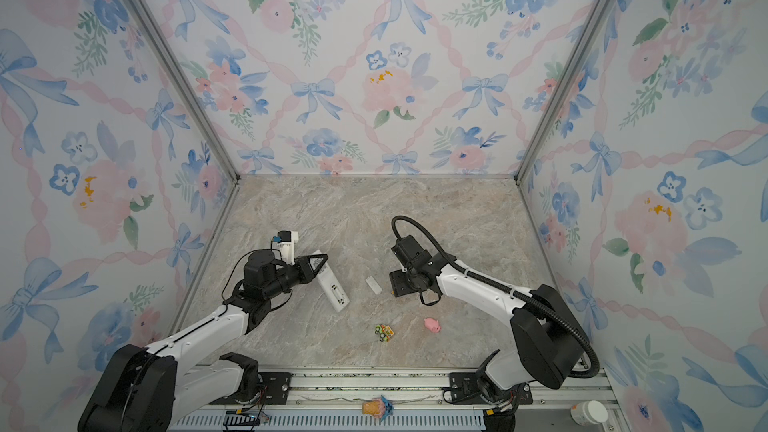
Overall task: Load the batteries into the remote control
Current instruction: 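Drop the battery cover on the table and open the right gripper, then move the right gripper over the orange batteries and lower it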
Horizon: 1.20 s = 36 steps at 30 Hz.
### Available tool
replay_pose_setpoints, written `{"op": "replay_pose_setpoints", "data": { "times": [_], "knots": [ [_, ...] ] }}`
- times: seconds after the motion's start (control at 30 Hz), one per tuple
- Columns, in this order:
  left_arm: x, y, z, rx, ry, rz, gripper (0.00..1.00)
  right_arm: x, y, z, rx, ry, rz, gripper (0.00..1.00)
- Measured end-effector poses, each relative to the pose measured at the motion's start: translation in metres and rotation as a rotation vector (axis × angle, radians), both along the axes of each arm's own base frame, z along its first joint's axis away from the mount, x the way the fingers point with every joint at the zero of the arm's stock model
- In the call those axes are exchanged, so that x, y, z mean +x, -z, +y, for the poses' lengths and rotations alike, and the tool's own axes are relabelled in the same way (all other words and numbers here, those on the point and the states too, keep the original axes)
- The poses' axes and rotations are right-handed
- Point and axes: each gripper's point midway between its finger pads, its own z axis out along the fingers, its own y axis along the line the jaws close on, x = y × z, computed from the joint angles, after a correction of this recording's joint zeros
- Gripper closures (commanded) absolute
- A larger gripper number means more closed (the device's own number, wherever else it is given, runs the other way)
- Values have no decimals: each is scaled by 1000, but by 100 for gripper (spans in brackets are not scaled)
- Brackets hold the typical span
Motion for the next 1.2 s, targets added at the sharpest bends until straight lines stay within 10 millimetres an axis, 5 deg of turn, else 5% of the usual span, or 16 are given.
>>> {"op": "replay_pose_setpoints", "data": {
  "times": [1.2],
  "knots": [
    [-3, -1, -4, -8, 16, -6, 100, 12, 52, 1, -43, 56, 59, 57]
  ]
}}
